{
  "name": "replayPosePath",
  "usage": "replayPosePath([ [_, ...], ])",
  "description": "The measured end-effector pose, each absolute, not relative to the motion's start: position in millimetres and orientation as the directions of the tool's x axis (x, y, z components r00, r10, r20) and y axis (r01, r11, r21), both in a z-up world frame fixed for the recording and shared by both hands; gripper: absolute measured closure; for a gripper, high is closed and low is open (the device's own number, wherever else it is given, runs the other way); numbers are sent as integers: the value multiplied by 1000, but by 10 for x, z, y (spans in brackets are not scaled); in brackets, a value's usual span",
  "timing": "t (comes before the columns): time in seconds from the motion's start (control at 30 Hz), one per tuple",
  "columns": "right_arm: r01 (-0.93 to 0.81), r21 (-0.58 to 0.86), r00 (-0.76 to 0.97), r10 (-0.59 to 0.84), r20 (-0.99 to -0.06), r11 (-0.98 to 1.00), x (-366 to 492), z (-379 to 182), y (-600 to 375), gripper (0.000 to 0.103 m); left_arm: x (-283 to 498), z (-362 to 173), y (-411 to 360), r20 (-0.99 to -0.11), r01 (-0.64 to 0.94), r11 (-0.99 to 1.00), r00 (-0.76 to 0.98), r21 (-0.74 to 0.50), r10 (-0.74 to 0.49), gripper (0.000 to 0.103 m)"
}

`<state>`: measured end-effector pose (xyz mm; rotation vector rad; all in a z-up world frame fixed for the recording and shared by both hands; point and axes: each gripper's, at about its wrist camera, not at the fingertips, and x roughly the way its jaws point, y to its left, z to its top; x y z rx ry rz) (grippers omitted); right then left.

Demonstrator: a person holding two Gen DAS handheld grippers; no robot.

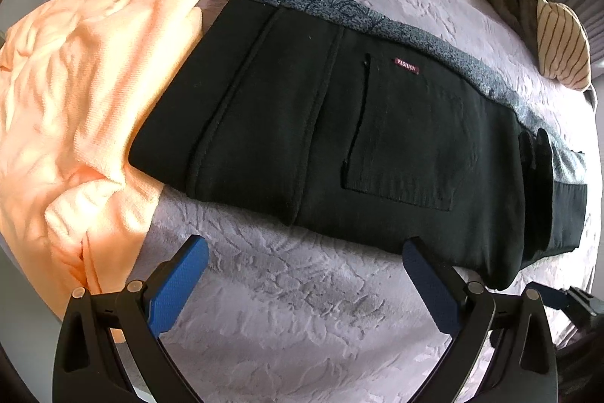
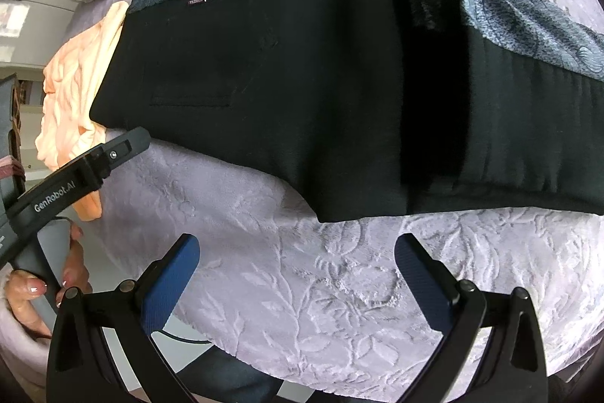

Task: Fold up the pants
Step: 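Smooth the folded black trousers flat with both grippers open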

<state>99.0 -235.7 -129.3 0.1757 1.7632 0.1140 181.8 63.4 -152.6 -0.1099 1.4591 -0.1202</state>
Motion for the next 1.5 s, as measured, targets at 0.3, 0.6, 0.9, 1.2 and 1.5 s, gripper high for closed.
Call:
replayPosePath([
  [0.3, 56, 176, -194, 184, -964, 983, 994, -1324, -2291, 0, 1869, -1553, 685, -977, 3, 984, 115, -180, -179, 0],
  [0.6, 62, 180, -193, 189, -963, 982, 985, -1345, -2271, 0, 1841, -1552, 888, -969, -16, 975, 115, -220, -217, 0],
  [0.9, 71, 180, -191, 190, -963, 981, 929, -1354, -2321, 0, 1843, -1563, 1004, -957, -49, 961, 118, -273, -266, 0],
  [1.2, 72, 198, -184, 208, -961, 978, 900, -1338, -2376, 0, 1884, -1562, 1337, -858, -81, 859, 155, -506, -490, 0],
  [1.5, 66, 199, -199, 208, -958, 978, 924, -1380, -2372, 0, 1950, -1681, 1256, -832, -147, 821, 169, -551, -528, 0],
])
